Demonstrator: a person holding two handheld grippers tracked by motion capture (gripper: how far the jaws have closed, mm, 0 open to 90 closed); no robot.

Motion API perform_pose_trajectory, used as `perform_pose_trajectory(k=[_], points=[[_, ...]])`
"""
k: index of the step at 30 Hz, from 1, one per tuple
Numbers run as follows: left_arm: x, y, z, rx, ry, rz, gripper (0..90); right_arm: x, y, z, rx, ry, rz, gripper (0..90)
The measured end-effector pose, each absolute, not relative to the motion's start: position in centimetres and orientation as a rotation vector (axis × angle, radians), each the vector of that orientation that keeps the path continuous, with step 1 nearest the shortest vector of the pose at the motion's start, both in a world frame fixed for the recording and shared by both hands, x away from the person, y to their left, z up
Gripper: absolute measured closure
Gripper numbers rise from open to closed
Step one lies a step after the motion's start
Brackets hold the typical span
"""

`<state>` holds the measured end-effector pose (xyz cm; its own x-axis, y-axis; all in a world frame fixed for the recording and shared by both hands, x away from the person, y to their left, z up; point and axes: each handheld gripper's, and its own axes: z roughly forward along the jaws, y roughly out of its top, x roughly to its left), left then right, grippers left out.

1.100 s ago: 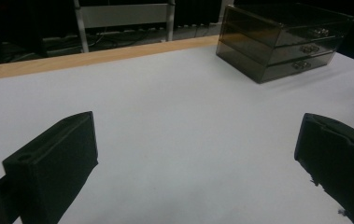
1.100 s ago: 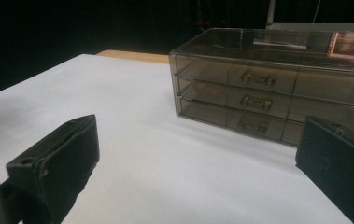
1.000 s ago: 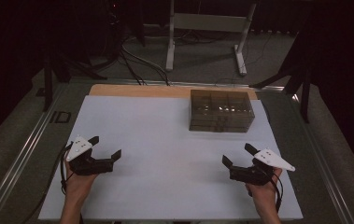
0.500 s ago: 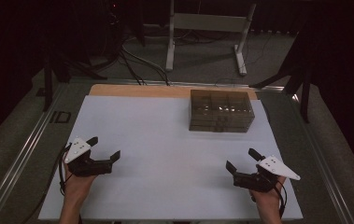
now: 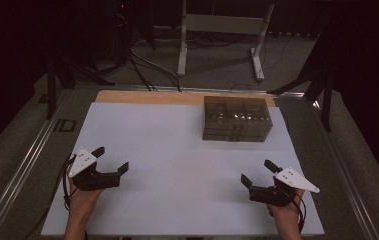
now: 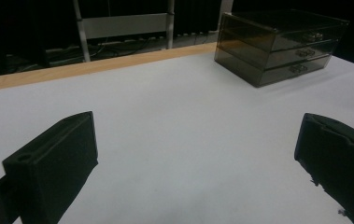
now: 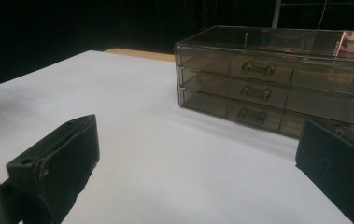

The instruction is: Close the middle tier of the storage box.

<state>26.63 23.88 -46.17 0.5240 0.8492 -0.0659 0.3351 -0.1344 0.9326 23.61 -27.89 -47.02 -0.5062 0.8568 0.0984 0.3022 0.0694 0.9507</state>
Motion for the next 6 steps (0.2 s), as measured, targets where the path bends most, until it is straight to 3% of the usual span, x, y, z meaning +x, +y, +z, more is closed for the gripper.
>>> perform_pose_trajectory(k=[6], points=[[26.66,23.93,-46.21,1.709,1.014,0.616,0.9,23.61,-27.82,-47.17,1.141,1.866,1.440,0.0]])
